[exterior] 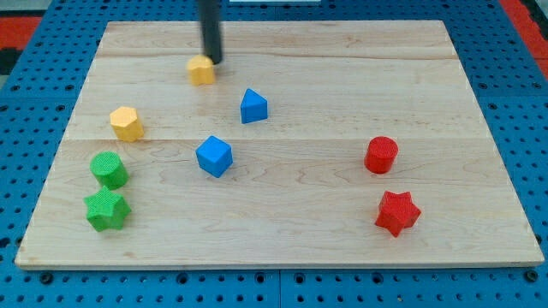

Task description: Place the yellow heart vertical top to yellow hexagon

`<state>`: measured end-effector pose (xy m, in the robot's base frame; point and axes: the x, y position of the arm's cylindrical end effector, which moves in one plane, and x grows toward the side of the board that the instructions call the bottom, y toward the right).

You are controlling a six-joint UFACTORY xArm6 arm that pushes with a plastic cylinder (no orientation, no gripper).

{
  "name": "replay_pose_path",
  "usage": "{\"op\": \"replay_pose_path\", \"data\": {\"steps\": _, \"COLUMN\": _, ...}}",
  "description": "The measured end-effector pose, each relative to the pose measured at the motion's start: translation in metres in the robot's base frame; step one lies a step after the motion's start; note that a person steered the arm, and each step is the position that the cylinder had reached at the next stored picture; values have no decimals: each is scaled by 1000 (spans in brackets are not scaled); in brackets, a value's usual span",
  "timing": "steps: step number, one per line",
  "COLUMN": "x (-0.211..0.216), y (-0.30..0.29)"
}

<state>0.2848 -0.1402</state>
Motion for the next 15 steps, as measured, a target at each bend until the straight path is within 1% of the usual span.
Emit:
{"op": "replay_pose_path", "data": {"steps": 1, "x": 19, "y": -23}}
{"op": "replay_pose_path", "data": {"steps": 2, "x": -8, "y": 18}}
{"op": "replay_pose_path", "data": {"steps": 3, "x": 12, "y": 56}}
{"op": "replay_pose_path", "data": {"steps": 4, "x": 32, "y": 34}}
{"op": "replay_pose_path", "data": {"steps": 5, "x": 43, "y": -8}}
{"op": "replay_pose_path", "data": {"steps": 7, "x": 43, "y": -25}}
{"op": "replay_pose_path", "data": {"steps": 8, "x": 43, "y": -58}}
{"op": "replay_pose_path", "data": {"steps": 9, "x": 44, "y": -46}}
{"op": "replay_pose_path", "data": {"steps": 10, "x": 1, "y": -40}}
{"op": "replay_pose_path", "data": {"steps": 11, "x": -24, "y": -102}}
{"op": "replay_pose_path", "data": {"steps": 12, "x": 9, "y": -148}}
{"op": "replay_pose_path", "data": {"steps": 13, "x": 54, "y": -151}}
{"op": "replay_pose_path", "data": {"steps": 14, "x": 79, "y": -121}}
{"op": "replay_pose_path", "data": {"steps": 15, "x": 84, "y": -78}}
